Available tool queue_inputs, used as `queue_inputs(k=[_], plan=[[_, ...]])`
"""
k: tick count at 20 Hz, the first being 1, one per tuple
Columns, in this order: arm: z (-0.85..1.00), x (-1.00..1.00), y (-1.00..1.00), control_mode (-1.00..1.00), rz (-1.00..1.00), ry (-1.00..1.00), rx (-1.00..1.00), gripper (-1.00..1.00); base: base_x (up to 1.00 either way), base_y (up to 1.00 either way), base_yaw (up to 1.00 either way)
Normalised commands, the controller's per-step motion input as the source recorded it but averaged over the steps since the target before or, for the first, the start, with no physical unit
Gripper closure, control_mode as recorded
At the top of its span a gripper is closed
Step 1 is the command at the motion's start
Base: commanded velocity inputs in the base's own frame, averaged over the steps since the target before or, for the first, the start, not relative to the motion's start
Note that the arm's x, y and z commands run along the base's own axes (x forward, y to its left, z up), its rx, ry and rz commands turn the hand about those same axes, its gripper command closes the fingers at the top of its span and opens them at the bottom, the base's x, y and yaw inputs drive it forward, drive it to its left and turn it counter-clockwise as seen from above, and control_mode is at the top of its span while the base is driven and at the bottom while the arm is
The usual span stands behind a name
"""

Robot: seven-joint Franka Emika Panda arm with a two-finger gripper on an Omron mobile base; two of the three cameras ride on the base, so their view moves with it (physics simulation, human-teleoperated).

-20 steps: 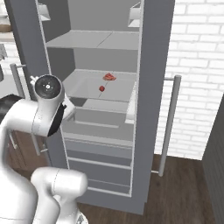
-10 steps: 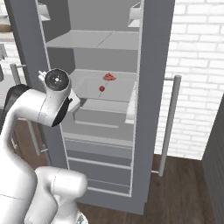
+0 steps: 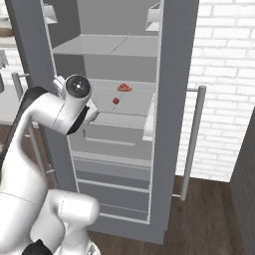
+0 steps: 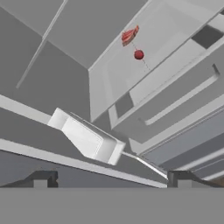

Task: Take the strawberry from the fridge and place it on top of the pancake, located on the dining counter.

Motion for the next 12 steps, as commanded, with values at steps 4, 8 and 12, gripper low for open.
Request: queue_inputs(k=[4, 8, 12], plan=[[0.00, 0.53, -0.01, -1.00, 0.08, 0.00, 0.11, -1.00, 0.00, 0.00, 0.00], [0.00, 0.66, 0.00, -1.00, 0.12, 0.00, 0.09, -1.00, 0.00, 0.00, 0.00], [0.00, 0.67, 0.11, -1.00, 0.12, 0.00, 0.08, -1.00, 0.00, 0.00, 0.00]])
